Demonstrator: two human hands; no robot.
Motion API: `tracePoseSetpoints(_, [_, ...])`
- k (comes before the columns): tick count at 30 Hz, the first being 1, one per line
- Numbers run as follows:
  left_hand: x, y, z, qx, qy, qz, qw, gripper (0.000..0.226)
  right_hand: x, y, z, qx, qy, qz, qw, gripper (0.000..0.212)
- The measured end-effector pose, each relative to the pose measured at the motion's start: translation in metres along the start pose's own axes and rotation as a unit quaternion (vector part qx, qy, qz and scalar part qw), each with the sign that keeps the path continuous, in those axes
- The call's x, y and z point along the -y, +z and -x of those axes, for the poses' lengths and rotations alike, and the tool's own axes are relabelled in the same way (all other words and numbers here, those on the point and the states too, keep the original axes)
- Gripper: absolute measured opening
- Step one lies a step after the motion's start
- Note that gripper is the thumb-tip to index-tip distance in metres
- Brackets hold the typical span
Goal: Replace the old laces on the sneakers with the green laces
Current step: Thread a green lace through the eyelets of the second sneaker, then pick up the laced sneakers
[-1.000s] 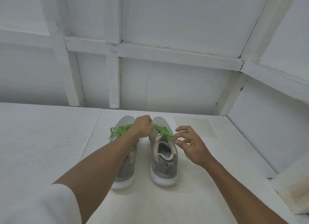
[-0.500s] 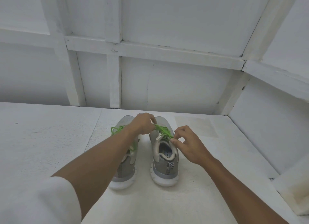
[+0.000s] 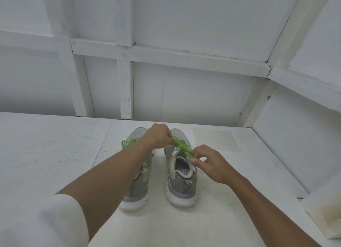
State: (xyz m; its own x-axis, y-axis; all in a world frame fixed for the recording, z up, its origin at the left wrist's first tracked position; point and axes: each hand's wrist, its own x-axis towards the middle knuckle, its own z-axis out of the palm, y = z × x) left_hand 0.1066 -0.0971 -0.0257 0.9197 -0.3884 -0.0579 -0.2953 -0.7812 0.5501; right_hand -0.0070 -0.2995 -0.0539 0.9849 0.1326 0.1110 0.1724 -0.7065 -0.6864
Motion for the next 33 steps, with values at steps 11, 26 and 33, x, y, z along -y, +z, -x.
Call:
tracePoseSetpoints(11, [0.018, -0.006, -0.005, -0.001, -0.039, -0.028, 0.999, 0.018, 0.0, 0.0, 0.004, -0.014, 0.004, 0.009, 1.0, 0.02])
tracePoseSetpoints(26, [0.026, -0.016, -0.001, 0.032, -0.014, -0.055, 0.998, 0.035, 0.002, -0.004, 0.01, 0.008, 0.007, 0.006, 1.0, 0.011])
tracePoseSetpoints(33, [0.022, -0.061, 0.066, -0.065, 0.042, 0.016, 0.997, 0.041, 0.03, -0.006, 0.035, -0.055, -0.017, -0.007, 0.998, 0.034])
